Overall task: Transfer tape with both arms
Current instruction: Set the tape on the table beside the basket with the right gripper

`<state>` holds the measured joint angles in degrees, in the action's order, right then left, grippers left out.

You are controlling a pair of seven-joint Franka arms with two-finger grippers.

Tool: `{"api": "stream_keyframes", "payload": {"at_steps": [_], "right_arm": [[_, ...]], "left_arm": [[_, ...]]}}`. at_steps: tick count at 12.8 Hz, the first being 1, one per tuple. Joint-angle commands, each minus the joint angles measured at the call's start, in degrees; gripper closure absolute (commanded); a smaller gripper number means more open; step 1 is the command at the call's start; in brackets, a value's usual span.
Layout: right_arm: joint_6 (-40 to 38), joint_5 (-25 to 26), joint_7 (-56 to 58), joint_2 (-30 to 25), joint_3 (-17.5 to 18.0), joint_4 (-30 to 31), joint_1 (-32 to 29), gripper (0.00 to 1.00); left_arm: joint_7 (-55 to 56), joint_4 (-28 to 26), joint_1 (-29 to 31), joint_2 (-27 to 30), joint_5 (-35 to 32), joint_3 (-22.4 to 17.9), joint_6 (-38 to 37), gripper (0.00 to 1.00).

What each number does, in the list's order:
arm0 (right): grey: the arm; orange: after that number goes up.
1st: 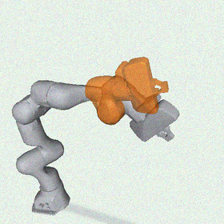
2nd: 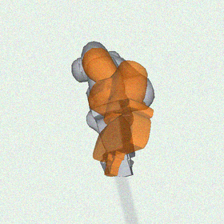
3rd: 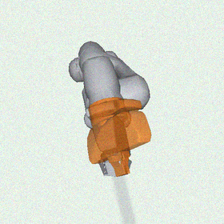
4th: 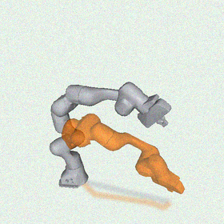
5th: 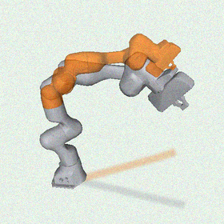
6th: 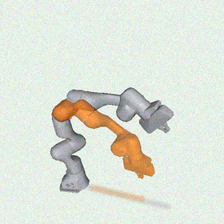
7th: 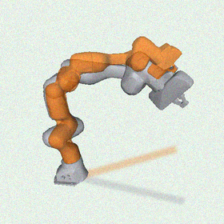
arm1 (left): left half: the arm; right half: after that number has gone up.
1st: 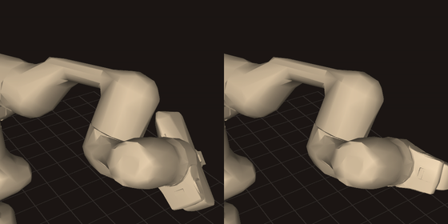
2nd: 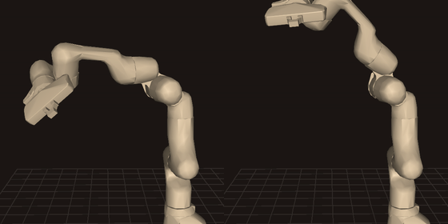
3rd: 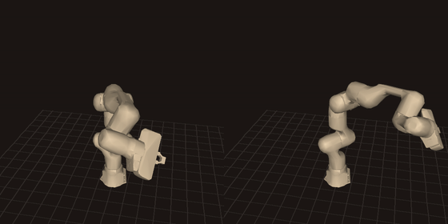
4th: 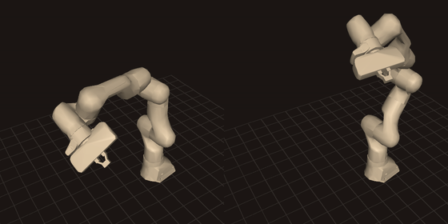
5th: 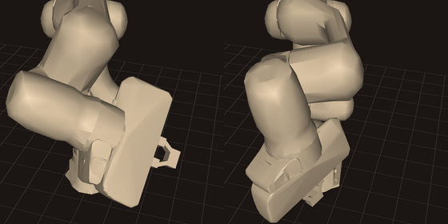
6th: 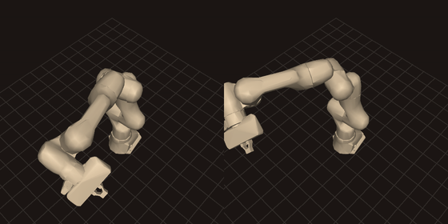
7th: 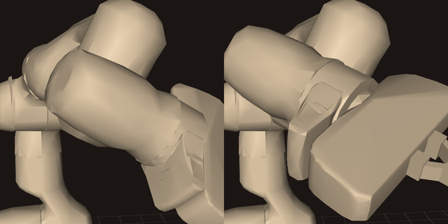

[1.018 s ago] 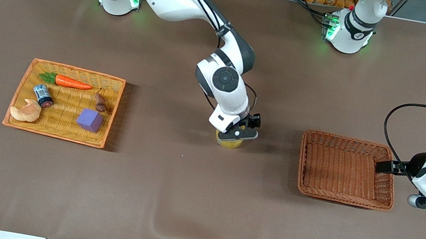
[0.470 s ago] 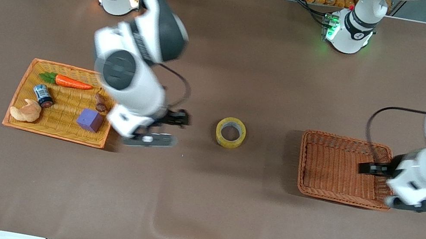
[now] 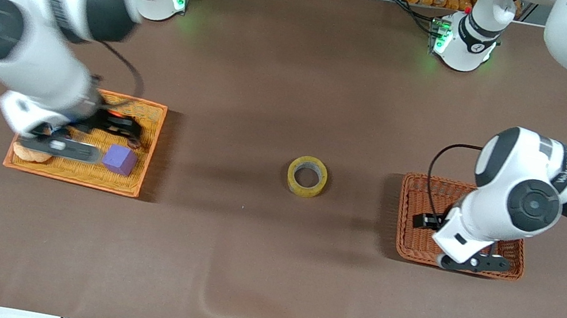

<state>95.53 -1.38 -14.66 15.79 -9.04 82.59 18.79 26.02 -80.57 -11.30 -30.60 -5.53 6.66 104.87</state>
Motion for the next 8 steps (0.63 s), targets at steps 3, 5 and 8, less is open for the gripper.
{"api": "stream_keyframes", "payload": {"at_steps": [3, 5, 8], "right_arm": [[-3.2, -0.1, 5.2, -9.1, 1.2, 7.3, -9.7, 0.0], [-0.3, -0.1, 5.2, -14.3, 1.2, 13.6, -11.6, 0.0], [5.0, 0.0, 5.2, -26.0, 1.1, 27.3, -13.2, 0.0]], "left_arm": [[9.2, 1.7, -8.4, -4.8, -1.4, -0.4, 1.6, 0.0], [17.3, 2.1, -12.6, -7.5, -1.5, -0.9, 5.2, 0.0], [24.6, 2.1, -16.6, -10.0, -1.4, -0.8, 10.7, 0.0]]}}
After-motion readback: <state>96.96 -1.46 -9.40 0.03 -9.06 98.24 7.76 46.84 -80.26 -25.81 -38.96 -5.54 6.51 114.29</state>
